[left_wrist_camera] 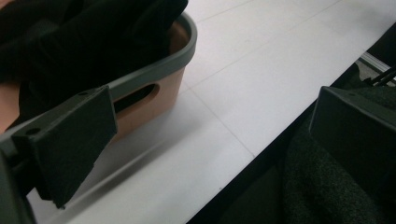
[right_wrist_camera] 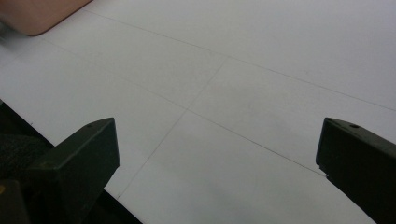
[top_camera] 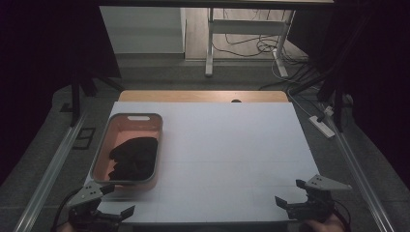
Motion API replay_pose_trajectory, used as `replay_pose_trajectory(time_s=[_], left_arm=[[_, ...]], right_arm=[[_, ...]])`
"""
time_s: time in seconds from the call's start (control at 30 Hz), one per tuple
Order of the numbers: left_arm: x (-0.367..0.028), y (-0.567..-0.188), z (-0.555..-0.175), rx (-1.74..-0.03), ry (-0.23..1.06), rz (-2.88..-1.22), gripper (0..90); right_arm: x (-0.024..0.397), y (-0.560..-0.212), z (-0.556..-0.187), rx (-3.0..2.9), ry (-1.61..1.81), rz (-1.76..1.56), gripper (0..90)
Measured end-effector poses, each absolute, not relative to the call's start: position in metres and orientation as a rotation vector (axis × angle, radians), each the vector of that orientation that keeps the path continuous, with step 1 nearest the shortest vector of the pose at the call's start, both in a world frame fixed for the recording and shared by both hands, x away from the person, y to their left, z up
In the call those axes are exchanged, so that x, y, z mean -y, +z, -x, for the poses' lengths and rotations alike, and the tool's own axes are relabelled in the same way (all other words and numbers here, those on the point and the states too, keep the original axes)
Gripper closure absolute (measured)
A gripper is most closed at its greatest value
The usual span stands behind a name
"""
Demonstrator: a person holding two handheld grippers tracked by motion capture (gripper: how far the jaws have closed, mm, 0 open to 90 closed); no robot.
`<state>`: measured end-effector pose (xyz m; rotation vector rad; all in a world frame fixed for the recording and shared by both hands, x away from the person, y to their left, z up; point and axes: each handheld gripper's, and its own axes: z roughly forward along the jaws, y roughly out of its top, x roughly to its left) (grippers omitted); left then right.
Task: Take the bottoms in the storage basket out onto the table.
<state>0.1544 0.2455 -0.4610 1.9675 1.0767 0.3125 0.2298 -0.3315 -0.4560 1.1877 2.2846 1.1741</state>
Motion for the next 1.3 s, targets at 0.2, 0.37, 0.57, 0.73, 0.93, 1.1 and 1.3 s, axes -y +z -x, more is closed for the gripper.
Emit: replay_pose_trajectory(time_s=[0.2,0.37,0.57,0.73,0.93,1.1,1.3], left_arm=[[-0.244,-0.456,-0.155,-1.049,0.337,-1.978,0.7],[-0.243,-0.451,-0.156,-1.035,0.341,-1.972,0.7],[-0.242,-0.448,-0.159,-1.008,0.36,-1.963,0.5],[-0.241,-0.446,-0.164,-1.026,0.351,-1.978,0.0],[-0.242,-0.443,-0.171,-1.057,0.35,-1.982,0.0],[-0.242,-0.443,-0.178,-1.089,0.34,-1.99,0.0],[-0.242,-0.442,-0.188,-1.137,0.341,-2.002,0.1]], right_arm=[[0.332,-0.456,-0.23,-2.284,1.178,-1.191,0.0],[0.332,-0.456,-0.231,-2.285,1.18,-1.196,0.0],[0.332,-0.456,-0.23,-2.288,1.177,-1.189,0.0],[0.332,-0.456,-0.231,-2.287,1.179,-1.195,0.0],[0.332,-0.456,-0.231,-2.289,1.178,-1.195,0.0],[0.332,-0.456,-0.231,-2.292,1.178,-1.196,0.0],[0.332,-0.456,-0.231,-2.295,1.176,-1.194,0.0]])
